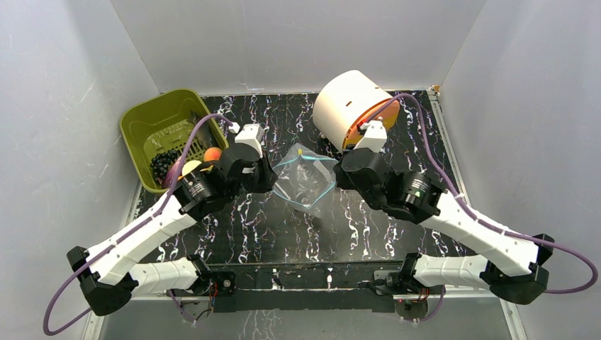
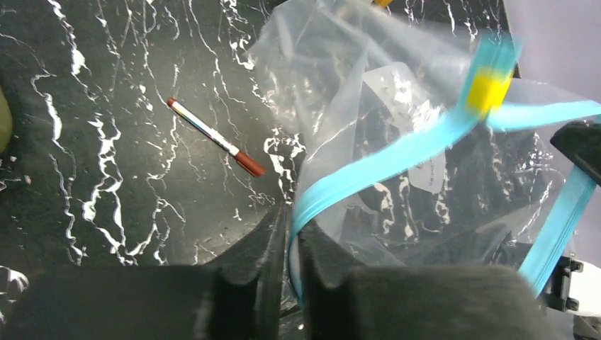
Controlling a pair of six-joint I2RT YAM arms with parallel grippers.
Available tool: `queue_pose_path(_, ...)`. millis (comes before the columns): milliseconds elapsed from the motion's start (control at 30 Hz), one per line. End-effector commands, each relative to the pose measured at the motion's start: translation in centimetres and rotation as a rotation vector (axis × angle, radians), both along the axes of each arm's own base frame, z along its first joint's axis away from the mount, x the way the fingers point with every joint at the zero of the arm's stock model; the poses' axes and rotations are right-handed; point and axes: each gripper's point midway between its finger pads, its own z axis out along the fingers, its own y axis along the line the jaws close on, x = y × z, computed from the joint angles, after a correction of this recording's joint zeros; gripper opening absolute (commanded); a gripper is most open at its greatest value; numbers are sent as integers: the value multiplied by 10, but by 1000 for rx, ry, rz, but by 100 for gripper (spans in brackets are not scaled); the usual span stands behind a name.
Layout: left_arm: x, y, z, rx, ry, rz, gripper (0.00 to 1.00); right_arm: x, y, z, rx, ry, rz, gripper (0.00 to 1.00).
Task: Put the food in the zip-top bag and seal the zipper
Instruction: Open the zipper of the food storage bag.
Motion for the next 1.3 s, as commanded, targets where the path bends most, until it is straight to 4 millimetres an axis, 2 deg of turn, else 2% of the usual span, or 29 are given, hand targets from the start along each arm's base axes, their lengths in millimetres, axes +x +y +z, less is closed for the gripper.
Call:
queue_pose_path(0, -5, -9, 9, -21, -10, -78, 22, -3, 11, 12, 92, -29, 53, 0)
queue_pose_path(67, -4, -15, 13, -37, -24, -99, 44, -4, 14, 12, 95, -24, 68, 0)
queue_pose_path(200, 5, -12, 17, -17, -58, -69, 64, -3, 10, 14, 77, -31, 54, 0)
queue_pose_path(300, 13, -7, 18, 21, -89, -45, 87, -2, -1, 7, 19, -16, 20, 0)
queue_pose_path(367, 19, -4, 21, 48, -114, -29, 97, -2, -7, 3, -12, -5, 2, 0)
queue_pose_path(400, 22, -3, 23, 65, -127, -21, 98, -3, -8, 2, -18, -4, 1, 0)
queue_pose_path(567, 43, 8, 33, 142, -178, 40, 98, -6, -18, 6, -11, -17, -12, 0)
queue_pose_path(767, 75, 25, 44, 112, -177, 128, 98, -9, -25, 10, -12, -28, -12, 0)
queue_pose_path(933, 103, 51, 62, 110, -213, 195, 86, -12, -28, 14, -15, -35, 6, 0)
queue_pose_path(1033, 112, 61, 72, 104, -249, 210, 85, -12, -35, 14, -48, -37, -10, 0)
queue_pose_path(1100, 118, 71, 74, 103, -245, 235, 79, -12, -35, 16, -54, -36, -1, 0)
queue_pose_path(1267, 135, 108, 71, 96, -198, 347, 70, -14, -24, 20, -37, -42, 60, 0)
